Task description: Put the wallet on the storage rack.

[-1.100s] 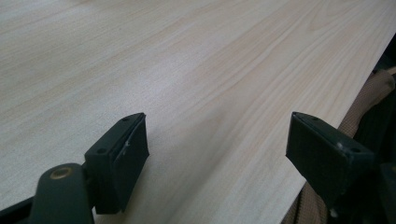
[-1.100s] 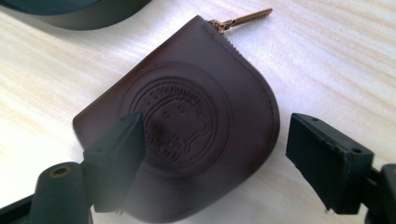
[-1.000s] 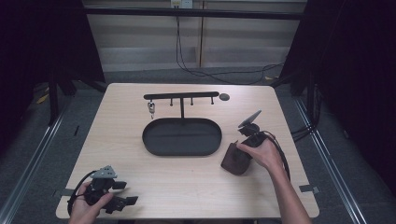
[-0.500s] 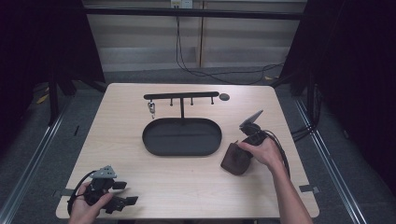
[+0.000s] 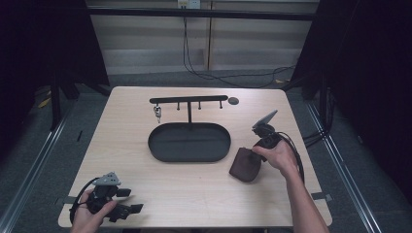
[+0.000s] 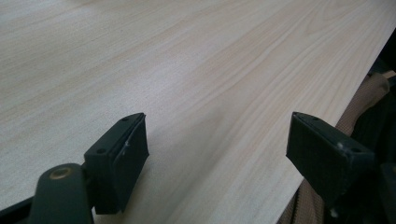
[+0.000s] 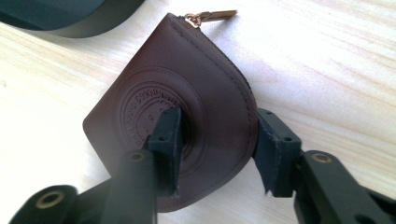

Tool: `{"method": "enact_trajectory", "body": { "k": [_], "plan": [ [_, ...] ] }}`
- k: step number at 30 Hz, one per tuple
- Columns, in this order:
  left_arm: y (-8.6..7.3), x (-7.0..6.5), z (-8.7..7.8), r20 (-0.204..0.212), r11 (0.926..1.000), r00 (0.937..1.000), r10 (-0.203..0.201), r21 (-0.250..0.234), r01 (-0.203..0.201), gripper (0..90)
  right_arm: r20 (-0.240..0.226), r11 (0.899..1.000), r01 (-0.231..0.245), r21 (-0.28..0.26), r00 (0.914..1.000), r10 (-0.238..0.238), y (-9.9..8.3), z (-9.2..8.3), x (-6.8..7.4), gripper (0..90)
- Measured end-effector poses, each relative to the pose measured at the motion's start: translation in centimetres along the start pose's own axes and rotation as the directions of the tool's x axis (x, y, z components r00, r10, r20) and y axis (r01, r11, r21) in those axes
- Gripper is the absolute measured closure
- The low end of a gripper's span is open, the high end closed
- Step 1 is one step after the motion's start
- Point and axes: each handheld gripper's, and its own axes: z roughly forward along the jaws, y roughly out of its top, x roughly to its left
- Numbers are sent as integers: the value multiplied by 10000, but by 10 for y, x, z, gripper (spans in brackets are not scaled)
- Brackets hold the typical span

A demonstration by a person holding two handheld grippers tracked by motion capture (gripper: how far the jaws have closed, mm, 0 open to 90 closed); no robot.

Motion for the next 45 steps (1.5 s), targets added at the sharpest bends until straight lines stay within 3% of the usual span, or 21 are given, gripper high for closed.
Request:
{"method": "enact_trajectory", "body": {
  "k": [3,7,10,11,14,19,24,32,37,45],
  "plan": [
    [0,0,1,2,10000,10000,10,27,-10,205,-13,9999,-12,-166,10000,12,-2,-5,0,624],
    [0,0,-1,-34,10000,10000,-10,-17,10,205,262,9992,310,-255,9992,-303,-1,-13,7,650],
    [1,-4,-1,-850,9980,9944,624,166,-612,205,345,9979,516,-384,9981,-502,1,-21,14,725],
    [1,-6,-2,-778,9977,9947,676,143,-666,205,237,9972,534,-522,9984,-522,1,-25,15,735],
    [1,-6,-1,-624,9978,9959,660,105,-654,205,544,9966,630,-530,9967,-601,2,-33,19,750],
    [1,-3,-2,-280,9994,9990,339,-54,-341,205,465,9953,661,-706,9969,-629,1,-42,22,793],
    [1,-3,-2,-255,9994,9992,319,-131,-323,204,428,9945,713,-761,9968,-682,2,-50,27,829],
    [1,-3,-3,-163,9993,9994,293,-206,-296,198,782,9949,665,-762,9951,-606,2,-62,29,839],
    [1,-5,-3,-216,9987,9986,474,-181,-478,198,838,9948,732,-702,9942,-672,3,-69,32,839],
    [1,-3,-4,-173,9991,9993,325,-259,-330,196,1106,9956,673,-648,9921,-599,8,-81,35,840]
  ]
}}
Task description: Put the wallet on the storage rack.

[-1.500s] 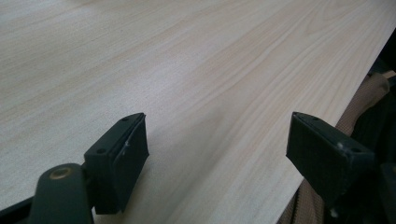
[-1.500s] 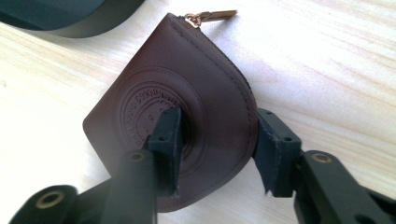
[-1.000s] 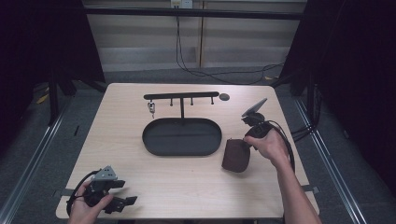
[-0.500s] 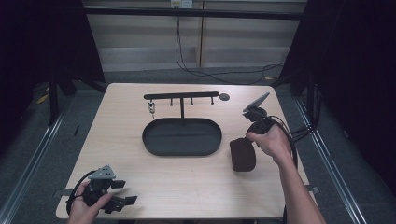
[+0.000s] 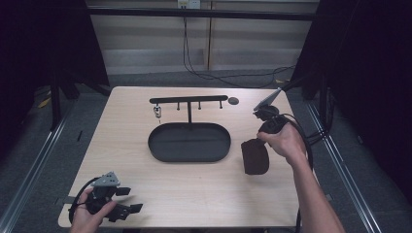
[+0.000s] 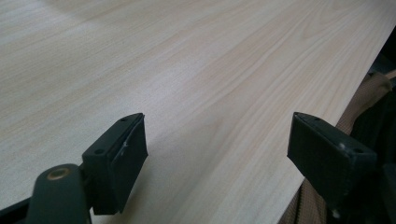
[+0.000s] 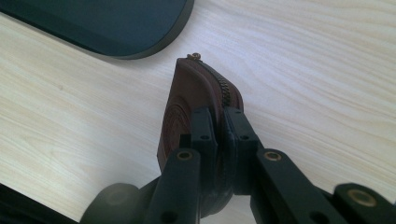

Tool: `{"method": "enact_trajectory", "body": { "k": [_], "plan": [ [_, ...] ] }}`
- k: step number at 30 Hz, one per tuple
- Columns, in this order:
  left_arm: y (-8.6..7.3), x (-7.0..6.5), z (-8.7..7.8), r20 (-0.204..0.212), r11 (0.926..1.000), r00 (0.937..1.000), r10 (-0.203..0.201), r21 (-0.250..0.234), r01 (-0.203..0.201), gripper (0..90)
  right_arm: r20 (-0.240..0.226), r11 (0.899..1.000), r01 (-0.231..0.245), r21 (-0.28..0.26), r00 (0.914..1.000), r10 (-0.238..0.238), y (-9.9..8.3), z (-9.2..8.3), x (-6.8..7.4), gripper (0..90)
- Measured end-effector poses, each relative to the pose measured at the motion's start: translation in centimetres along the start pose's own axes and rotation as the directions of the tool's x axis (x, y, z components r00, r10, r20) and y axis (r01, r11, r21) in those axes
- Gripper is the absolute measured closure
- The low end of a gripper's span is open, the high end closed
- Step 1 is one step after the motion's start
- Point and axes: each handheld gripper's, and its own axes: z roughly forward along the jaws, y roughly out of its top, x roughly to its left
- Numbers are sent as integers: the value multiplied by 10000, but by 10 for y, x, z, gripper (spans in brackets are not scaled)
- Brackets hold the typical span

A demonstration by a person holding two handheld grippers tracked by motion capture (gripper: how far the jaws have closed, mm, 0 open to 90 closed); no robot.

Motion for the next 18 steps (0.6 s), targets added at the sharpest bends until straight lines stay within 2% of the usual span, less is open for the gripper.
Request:
{"method": "enact_trajectory", "body": {
  "k": [13,18],
  "plan": [
    [0,1,0,18,9999,9999,-102,-15,102,194,160,9999,95,-142,9998,-93,7,-21,5,839],
    [0,2,0,-17,9999,9999,-164,14,164,190,371,9998,95,-148,9993,-89,13,-27,8,839]
  ]
}}
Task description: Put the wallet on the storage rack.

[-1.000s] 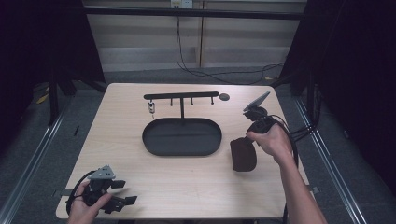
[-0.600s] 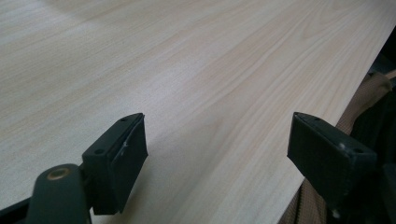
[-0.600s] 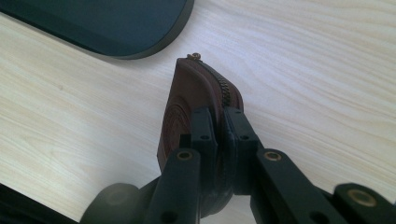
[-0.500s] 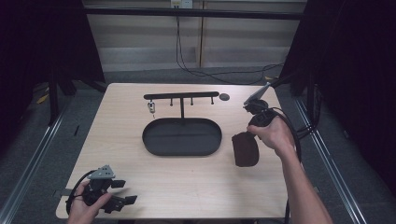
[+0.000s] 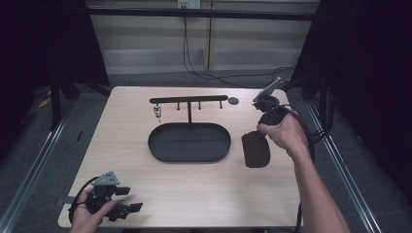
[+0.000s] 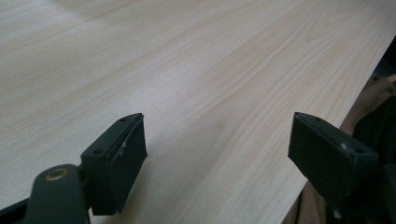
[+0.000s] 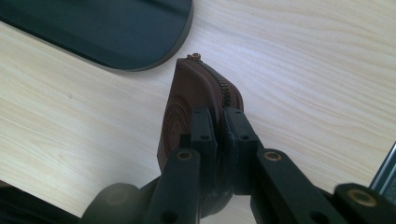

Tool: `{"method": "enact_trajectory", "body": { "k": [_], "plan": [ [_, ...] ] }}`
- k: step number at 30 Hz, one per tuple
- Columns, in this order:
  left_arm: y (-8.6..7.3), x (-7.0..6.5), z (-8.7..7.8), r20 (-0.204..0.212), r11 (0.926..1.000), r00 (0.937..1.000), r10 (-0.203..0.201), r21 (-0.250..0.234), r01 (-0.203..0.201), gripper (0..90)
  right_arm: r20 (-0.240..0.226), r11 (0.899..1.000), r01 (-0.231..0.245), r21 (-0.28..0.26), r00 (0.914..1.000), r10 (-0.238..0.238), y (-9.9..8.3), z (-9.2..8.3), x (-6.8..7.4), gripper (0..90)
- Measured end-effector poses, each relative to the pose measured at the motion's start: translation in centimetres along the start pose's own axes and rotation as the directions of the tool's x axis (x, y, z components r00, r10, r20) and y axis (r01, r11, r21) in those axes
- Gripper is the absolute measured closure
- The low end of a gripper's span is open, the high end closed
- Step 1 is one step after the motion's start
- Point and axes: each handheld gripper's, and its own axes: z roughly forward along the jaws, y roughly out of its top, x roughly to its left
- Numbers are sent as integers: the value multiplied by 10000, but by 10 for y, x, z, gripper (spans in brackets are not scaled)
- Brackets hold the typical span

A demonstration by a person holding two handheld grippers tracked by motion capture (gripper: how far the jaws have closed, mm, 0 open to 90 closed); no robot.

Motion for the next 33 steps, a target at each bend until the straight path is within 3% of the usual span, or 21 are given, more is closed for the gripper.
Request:
{"method": "enact_trajectory", "body": {
  "k": [15,33],
  "plan": [
    [0,-1,-1,24,10000,10000,32,4,-32,186,120,9996,24,-277,9999,-21,17,-11,13,839],
    [0,0,-1,61,10000,10000,-75,14,75,184,-415,9957,-202,-910,9990,165,32,-2,18,839]
  ]
}}
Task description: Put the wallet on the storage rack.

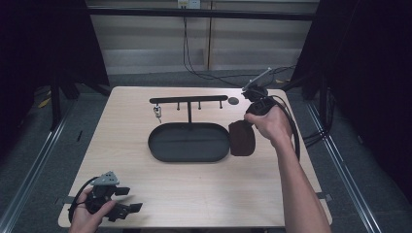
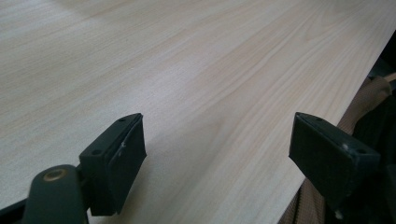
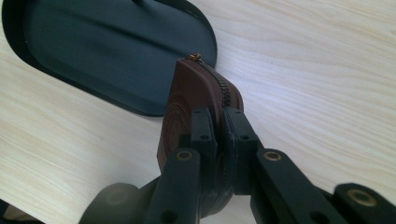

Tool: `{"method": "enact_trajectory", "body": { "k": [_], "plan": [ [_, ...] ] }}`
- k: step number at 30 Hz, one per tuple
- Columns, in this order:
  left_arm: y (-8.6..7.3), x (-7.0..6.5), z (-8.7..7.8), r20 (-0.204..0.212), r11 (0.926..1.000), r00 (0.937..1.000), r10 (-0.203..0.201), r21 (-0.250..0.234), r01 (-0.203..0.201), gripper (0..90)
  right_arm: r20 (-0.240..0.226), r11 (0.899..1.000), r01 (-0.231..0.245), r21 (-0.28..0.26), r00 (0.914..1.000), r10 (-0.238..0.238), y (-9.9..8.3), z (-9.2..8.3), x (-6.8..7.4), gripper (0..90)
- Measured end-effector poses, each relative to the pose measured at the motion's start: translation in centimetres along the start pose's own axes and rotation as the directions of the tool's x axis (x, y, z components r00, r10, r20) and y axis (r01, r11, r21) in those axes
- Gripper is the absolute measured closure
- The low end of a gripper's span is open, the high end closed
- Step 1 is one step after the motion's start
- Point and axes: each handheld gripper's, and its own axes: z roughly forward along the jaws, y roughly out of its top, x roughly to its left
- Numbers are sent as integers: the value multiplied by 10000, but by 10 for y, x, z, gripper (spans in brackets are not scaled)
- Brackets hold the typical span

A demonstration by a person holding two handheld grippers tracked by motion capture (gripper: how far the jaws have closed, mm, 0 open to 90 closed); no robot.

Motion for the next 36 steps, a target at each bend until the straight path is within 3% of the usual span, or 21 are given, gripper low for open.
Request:
{"method": "enact_trajectory", "body": {
  "k": [11,18,29,33,36],
  "plan": [
    [0,-1,0,7,10000,10000,41,-12,-41,183,-442,9983,-109,-576,9990,84,5,5,1,840],
    [0,0,-1,40,10000,10000,20,-32,-20,184,-761,9916,-544,-1170,9961,457,10,11,3,840],
    [-1,1,-2,48,10000,10000,48,-30,-48,183,-1371,9860,-977,-1353,9874,790,11,30,6,841],
    [-1,1,-2,40,10000,10000,57,-14,-57,183,-1532,9759,-1103,-1882,9848,818,11,35,4,842],
    [-1,1,-1,37,10000,10000,39,-23,-39,184,-1590,9734,-1227,-1937,9830,923,11,39,4,843]
  ]
}}
